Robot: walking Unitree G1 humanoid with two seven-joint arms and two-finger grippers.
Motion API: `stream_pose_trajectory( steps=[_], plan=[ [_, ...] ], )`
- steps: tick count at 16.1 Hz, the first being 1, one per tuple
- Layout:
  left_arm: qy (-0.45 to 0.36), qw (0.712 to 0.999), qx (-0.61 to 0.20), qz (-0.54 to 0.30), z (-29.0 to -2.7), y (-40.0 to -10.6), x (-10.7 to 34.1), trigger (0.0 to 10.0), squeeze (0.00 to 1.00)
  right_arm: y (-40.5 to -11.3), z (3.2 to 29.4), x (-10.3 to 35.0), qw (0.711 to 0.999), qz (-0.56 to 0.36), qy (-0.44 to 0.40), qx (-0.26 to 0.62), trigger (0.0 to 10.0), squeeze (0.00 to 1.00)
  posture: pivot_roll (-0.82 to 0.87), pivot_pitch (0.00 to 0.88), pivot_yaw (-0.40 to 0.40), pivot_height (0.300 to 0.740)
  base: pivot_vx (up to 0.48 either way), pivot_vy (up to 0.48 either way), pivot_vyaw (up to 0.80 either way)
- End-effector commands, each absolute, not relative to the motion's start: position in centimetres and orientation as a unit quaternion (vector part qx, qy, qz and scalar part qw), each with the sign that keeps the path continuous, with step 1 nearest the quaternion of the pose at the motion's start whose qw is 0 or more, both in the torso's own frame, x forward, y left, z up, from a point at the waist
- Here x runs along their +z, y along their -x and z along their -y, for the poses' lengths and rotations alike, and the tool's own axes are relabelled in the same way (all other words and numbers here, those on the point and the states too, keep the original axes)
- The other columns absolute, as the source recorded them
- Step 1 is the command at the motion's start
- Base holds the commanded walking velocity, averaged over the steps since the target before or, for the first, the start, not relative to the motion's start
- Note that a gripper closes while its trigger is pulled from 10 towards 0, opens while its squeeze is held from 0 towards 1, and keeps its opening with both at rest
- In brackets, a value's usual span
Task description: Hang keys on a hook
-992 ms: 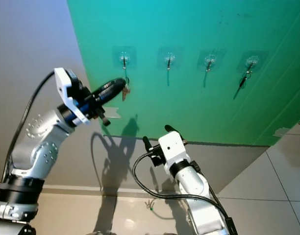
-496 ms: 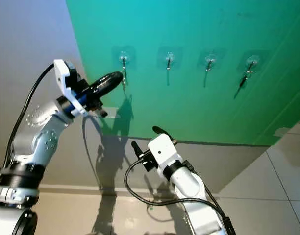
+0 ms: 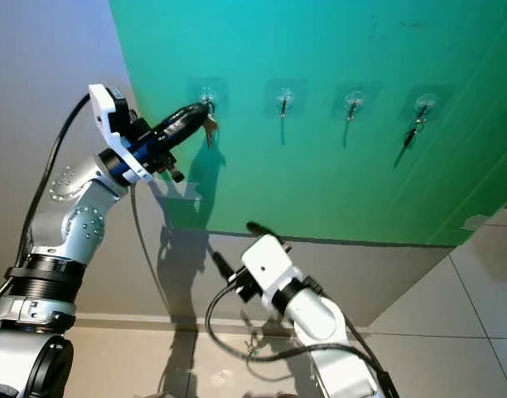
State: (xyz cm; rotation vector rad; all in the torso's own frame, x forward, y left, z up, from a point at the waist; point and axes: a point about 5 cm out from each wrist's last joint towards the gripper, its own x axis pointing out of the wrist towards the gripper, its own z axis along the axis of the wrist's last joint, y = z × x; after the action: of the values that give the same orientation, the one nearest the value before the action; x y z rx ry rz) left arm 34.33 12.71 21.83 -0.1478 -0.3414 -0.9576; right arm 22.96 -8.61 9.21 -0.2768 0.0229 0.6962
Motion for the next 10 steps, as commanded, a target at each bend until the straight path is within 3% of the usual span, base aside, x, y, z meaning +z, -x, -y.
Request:
stream_pose_trajectory(
  steps=[1, 4, 10],
  plan=[
    [0.064, 0.868, -0.46, 0.177, -12.7, -34.5, 22.5, 10.0, 0.0, -22.8, 8.4, 9.9, 0.927, 0.003, 0.126, 0.354, 10.0, 0.0, -0.09, 0.003, 0.013, 0.74, 0.0, 0.0, 0.0],
    [0.066, 0.872, -0.453, 0.176, -12.7, -34.8, 22.3, 10.0, 0.0, -22.0, 7.8, 10.5, 0.913, 0.014, 0.096, 0.397, 10.0, 0.0, -0.09, 0.004, 0.014, 0.74, 0.0, 0.0, 0.0],
    [0.066, 0.877, -0.444, 0.17, -12.9, -35.3, 22.0, 10.0, 0.0, -22.1, 7.9, 11.4, 0.909, 0.037, 0.095, 0.403, 10.0, 0.0, -0.09, 0.006, 0.015, 0.74, 0.0, 0.0, 0.0]
  ],
)
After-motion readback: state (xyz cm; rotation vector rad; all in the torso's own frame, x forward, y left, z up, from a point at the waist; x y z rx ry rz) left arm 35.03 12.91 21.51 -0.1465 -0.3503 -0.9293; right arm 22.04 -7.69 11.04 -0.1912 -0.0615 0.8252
